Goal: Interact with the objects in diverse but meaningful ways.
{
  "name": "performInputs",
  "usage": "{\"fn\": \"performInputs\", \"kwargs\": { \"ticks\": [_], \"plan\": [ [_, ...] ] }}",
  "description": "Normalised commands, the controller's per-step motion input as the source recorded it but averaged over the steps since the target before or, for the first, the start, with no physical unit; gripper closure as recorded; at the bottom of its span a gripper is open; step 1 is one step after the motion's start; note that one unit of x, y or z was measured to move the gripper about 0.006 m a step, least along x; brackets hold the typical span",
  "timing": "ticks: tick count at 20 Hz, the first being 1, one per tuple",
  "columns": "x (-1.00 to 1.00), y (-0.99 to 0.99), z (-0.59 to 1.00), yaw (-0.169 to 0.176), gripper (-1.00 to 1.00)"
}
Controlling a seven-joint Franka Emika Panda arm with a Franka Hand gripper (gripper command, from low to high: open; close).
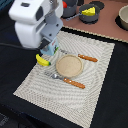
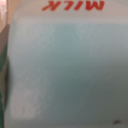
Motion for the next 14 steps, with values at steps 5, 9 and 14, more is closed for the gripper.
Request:
{"fn": "performInputs", "kwargs": {
  "ticks": [5,9,14],
  "plan": [
    [0.67,0.74,0.01,0.000,1.00],
    [0.64,0.75,0.00,0.000,1.00],
    [0.61,0.73,0.00,0.000,1.00]
  ]
}}
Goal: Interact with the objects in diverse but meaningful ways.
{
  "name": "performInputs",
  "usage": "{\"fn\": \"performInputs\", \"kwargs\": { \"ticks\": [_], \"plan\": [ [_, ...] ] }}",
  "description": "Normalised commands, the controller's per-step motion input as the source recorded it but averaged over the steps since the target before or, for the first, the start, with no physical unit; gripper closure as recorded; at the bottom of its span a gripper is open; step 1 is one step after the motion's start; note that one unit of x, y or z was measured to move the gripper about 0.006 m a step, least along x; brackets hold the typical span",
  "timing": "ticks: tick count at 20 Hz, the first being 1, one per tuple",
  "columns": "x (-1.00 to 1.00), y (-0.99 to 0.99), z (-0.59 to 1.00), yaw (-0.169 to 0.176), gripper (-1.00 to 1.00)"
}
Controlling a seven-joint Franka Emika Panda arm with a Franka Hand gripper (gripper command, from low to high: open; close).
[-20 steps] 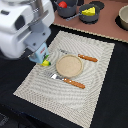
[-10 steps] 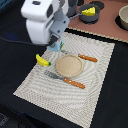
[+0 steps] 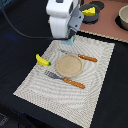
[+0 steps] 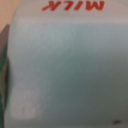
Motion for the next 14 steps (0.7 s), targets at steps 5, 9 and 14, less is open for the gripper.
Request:
{"fn": "performInputs", "kwargs": {
  "ticks": [5,9,14],
  "plan": [
    [0.63,0.69,0.00,0.000,1.00],
    [0.61,0.52,-0.03,0.000,1.00],
    [0.36,0.02,-0.16,0.000,1.00]
  ]
}}
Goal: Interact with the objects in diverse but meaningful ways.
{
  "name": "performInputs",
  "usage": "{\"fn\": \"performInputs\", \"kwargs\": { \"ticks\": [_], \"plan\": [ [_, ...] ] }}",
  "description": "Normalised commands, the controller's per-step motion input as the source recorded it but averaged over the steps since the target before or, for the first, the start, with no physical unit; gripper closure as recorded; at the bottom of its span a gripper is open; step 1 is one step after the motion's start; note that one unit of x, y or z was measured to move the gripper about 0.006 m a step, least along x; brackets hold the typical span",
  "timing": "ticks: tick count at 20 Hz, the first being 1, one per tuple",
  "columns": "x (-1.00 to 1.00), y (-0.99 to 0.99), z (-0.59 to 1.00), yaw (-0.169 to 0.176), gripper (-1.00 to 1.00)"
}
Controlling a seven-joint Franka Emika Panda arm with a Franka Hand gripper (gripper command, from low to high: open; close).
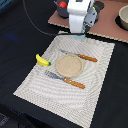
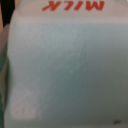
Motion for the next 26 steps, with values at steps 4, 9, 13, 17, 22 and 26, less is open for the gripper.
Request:
{"fn": "performInputs", "kwargs": {
  "ticks": [4,9,13,17,22,26],
  "plan": [
    [0.16,-0.01,-0.25,0.000,1.00],
    [0.05,0.09,-0.29,0.000,1.00],
    [0.07,0.22,-0.23,0.005,-1.00],
    [0.11,0.20,-0.20,0.002,-1.00],
    [0.24,0.21,-0.05,0.001,-1.00],
    [0.16,0.07,0.87,-0.005,-1.00]
  ]
}}
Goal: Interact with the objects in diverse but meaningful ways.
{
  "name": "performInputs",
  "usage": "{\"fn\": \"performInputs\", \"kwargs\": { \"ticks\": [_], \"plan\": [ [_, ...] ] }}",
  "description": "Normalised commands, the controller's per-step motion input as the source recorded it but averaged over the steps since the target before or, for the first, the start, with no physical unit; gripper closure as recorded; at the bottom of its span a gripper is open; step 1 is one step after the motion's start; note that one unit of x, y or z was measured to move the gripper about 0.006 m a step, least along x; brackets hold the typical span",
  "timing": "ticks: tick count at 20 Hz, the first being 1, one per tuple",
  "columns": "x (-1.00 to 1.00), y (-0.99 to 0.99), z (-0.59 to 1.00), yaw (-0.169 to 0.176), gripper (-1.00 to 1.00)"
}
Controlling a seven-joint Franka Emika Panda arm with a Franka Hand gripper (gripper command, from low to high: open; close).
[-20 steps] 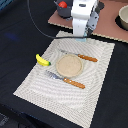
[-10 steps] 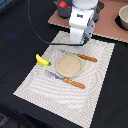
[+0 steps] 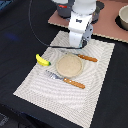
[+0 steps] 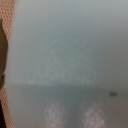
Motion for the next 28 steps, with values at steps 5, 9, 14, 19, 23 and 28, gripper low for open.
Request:
{"fn": "performInputs", "kwargs": {
  "ticks": [5,9,14,19,23,28],
  "plan": [
    [0.00,0.09,1.00,-0.005,-1.00],
    [0.00,0.10,0.65,0.000,-1.00],
    [0.01,0.03,0.43,0.000,-1.00],
    [0.12,0.02,0.14,-0.005,-1.00],
    [0.00,0.00,0.00,0.000,-1.00],
    [0.00,0.00,0.00,0.000,-1.00]
  ]
}}
